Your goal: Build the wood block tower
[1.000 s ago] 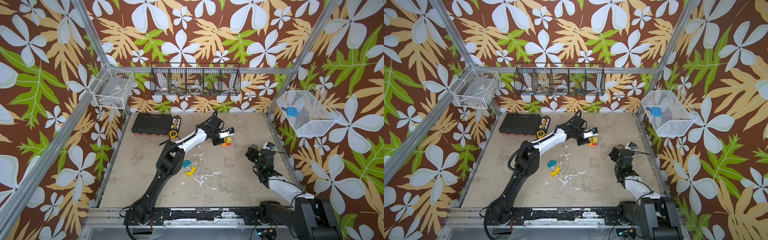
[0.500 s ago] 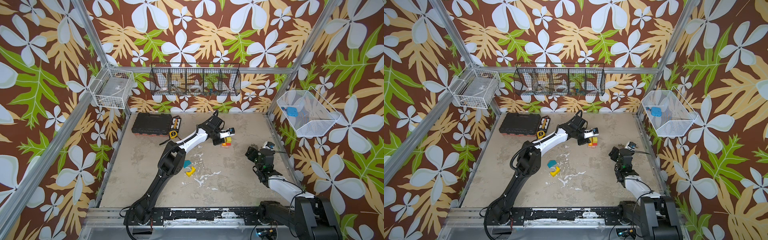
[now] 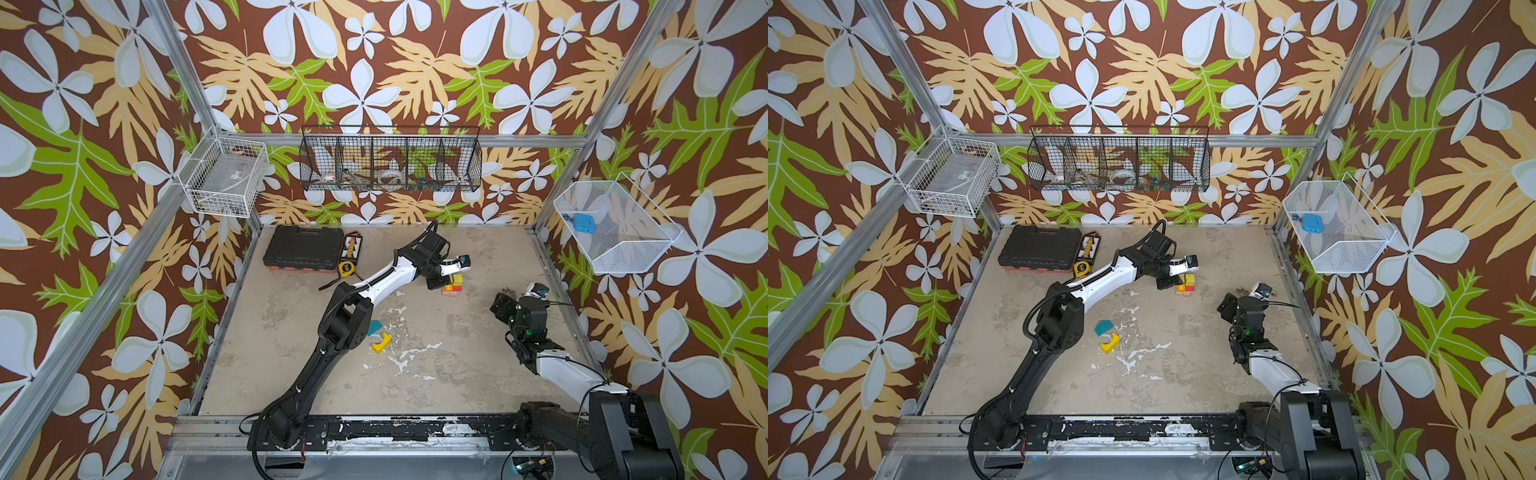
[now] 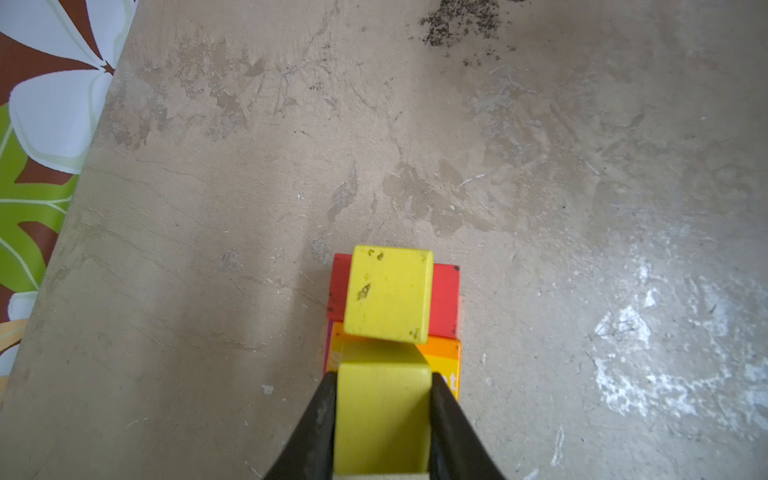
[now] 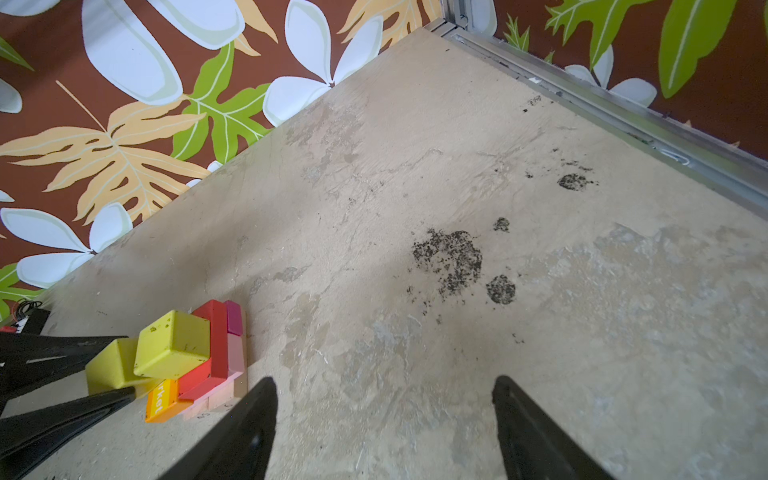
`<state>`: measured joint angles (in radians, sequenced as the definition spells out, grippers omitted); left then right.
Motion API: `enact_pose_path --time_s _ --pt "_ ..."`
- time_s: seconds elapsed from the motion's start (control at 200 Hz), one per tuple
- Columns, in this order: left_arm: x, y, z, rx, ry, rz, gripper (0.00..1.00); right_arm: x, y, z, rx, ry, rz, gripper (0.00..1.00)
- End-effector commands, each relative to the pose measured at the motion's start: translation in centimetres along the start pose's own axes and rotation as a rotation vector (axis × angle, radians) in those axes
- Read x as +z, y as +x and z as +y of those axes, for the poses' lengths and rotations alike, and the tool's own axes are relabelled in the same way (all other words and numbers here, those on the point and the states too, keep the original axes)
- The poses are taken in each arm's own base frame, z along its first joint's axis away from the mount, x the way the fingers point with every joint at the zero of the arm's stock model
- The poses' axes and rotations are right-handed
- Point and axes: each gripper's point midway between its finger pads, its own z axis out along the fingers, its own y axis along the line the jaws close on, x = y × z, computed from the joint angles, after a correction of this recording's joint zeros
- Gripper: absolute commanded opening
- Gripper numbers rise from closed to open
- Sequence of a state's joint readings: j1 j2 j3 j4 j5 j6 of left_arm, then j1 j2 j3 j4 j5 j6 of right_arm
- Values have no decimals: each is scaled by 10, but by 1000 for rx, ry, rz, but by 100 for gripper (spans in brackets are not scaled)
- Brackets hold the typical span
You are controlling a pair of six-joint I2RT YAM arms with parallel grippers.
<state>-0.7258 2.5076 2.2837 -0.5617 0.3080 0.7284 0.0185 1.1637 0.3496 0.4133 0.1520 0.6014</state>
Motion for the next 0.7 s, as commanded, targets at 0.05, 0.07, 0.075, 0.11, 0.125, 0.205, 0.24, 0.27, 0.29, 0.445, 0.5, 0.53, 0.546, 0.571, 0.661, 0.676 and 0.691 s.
enact_pose_path --time_s 0.05,0.07,0.075,0.11,0.125,0.205,0.24,0.27,0.29,0.445,0.5,0.53,0.546,0.571,0.661,0.676,0.691 --pt "0 -3 -3 17 10 -5 0 1 -2 3 -1 -8 -1 81" --pt "0 -2 -3 16 10 -4 0 1 -3 4 -1 -11 -2 81" --pt "0 -2 -3 16 10 -4 0 1 -3 4 -1 -10 -2 81" --pt "0 -3 -4 18 12 -4 0 1 -3 3 -1 -8 -2 81" --pt "0 -3 -4 17 12 -3 0 1 -3 4 -1 -10 -2 81" --pt "1 -3 -5 20 15 -2 0 2 -2 3 -2 -8 1 81" --pt "1 -3 -6 23 17 -1 0 2 -3 4 -2 -9 0 81" --pt "1 -3 -6 24 17 0 1 2 -2 4 -3 -10 3 81" --pt "1 -3 -7 26 18 0 1 2 -2 4 -4 -9 3 81" --pt "1 -3 -6 25 12 4 5 3 -1 4 -5 -9 7 81" --pt "2 -2 -5 26 8 6 8 3 -2 4 -3 -10 5 81" --pt "2 -2 -5 25 7 8 10 3 -1 3 -5 -8 8 81" --pt "2 -1 -5 24 6 10 11 3 -1 3 -4 -8 8 81" --pt "2 -1 -5 24 4 11 13 3 -2 4 -5 -9 7 81" --pt "3 0 -3 20 -6 17 23 3 -1 4 -4 -8 8 81" --pt "3 0 -3 20 -8 17 25 3 -2 4 -4 -8 8 81" --pt "3 1 -2 19 -11 19 26 3 -1 4 -4 -10 9 81"
